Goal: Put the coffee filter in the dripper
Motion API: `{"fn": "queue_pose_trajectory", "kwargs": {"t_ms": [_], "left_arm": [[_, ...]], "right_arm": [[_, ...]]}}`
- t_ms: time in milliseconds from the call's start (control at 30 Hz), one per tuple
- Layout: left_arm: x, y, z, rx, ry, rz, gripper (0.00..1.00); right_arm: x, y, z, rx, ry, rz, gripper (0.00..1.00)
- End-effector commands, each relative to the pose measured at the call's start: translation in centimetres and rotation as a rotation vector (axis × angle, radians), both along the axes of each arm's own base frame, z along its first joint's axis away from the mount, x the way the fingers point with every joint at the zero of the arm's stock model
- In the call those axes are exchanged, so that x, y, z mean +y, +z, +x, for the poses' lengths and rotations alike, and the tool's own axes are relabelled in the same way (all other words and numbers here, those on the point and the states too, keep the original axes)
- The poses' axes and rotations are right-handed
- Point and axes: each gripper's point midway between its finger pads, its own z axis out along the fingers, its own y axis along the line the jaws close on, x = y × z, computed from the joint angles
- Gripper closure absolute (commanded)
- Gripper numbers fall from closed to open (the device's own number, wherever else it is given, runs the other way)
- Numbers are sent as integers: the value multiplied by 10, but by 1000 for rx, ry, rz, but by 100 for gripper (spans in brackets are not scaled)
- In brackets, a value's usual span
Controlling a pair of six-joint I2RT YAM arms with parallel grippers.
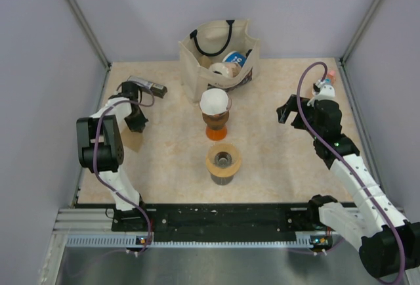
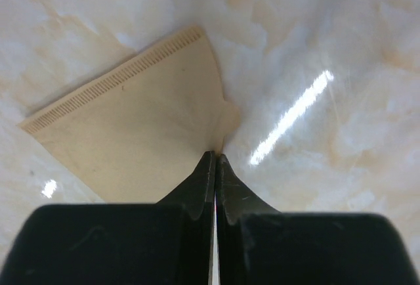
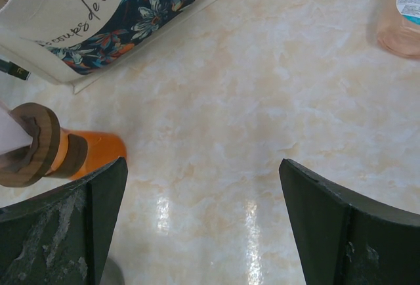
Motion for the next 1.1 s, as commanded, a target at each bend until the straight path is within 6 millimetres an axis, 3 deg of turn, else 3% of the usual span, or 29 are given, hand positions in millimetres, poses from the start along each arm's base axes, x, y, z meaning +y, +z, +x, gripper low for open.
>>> {"fn": "queue_pose_trajectory", "kwargs": {"t_ms": [0, 200, 300, 367, 467, 500, 533, 567, 600, 700, 867, 967, 1067], "left_arm": [[-23, 39, 9, -170, -22, -112, 100], [-68, 60, 7, -260, -132, -299, 100], [-82, 74, 3, -288, -158, -292, 100], [-76, 90, -1, -315, -138, -230, 100], [-37, 92, -8, -292, 4, -48, 100], [-22, 89, -13, -258, 57, 14, 82], [-7, 84, -17, -221, 107, 59, 55], [4, 80, -19, -198, 152, 72, 40], [15, 73, -20, -183, 193, 51, 31], [35, 55, -24, -191, 306, -76, 25], [70, 40, -32, -271, 484, -183, 24], [87, 29, -33, -259, 544, -190, 29], [86, 15, -31, -188, 543, -228, 46]], "right_arm": [[-4, 15, 4, -60, -17, 12, 1], [-2, 16, 3, -66, -8, 15, 1], [7, 21, 2, -85, 48, 21, 1], [15, 23, 2, -97, 98, 33, 1], [26, 25, 0, -101, 160, 47, 1], [27, 23, 0, -95, 165, 48, 1], [26, 22, 0, -94, 164, 46, 1], [26, 23, 1, -96, 158, 47, 1], [30, 24, 2, -95, 175, 64, 1], [67, 51, 2, -121, 333, 111, 1], [147, 96, 0, -217, 453, -65, 1], [205, 109, -10, -215, 598, -29, 1], [250, 117, -17, -244, 671, -60, 1]]}}
